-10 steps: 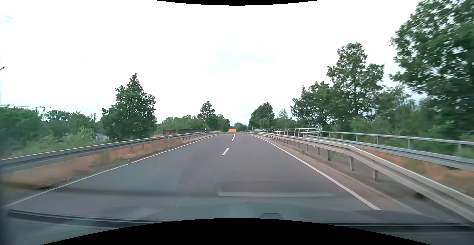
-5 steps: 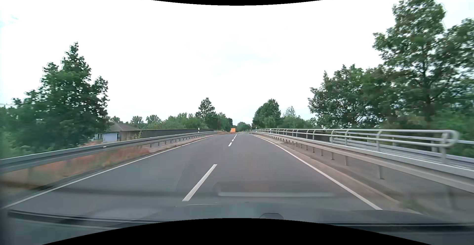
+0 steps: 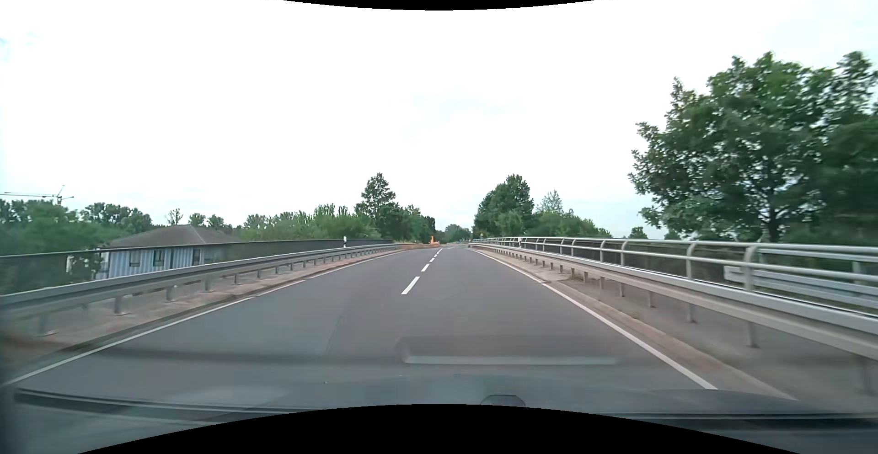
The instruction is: Follow the waypoints while adhering to traffic rules and regulations
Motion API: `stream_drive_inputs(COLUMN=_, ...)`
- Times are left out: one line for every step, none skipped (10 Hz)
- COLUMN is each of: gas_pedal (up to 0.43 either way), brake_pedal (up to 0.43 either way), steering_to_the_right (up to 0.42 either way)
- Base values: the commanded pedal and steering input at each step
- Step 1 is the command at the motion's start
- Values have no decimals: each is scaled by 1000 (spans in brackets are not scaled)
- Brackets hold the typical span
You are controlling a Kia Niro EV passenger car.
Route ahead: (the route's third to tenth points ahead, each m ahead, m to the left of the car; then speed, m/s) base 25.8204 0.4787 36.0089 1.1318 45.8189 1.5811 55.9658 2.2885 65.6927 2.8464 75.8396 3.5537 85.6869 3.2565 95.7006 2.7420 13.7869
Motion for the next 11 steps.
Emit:
stream_drive_inputs(gas_pedal=118, brake_pedal=0, steering_to_the_right=-12)
stream_drive_inputs(gas_pedal=118, brake_pedal=0, steering_to_the_right=-12)
stream_drive_inputs(gas_pedal=110, brake_pedal=0, steering_to_the_right=-12)
stream_drive_inputs(gas_pedal=98, brake_pedal=0, steering_to_the_right=-12)
stream_drive_inputs(gas_pedal=79, brake_pedal=0, steering_to_the_right=-12)
stream_drive_inputs(gas_pedal=39, brake_pedal=0, steering_to_the_right=-11)
stream_drive_inputs(gas_pedal=28, brake_pedal=0, steering_to_the_right=-11)
stream_drive_inputs(gas_pedal=0, brake_pedal=0, steering_to_the_right=-11)
stream_drive_inputs(gas_pedal=0, brake_pedal=0, steering_to_the_right=-11)
stream_drive_inputs(gas_pedal=0, brake_pedal=0, steering_to_the_right=-10)
stream_drive_inputs(gas_pedal=0, brake_pedal=0, steering_to_the_right=-10)
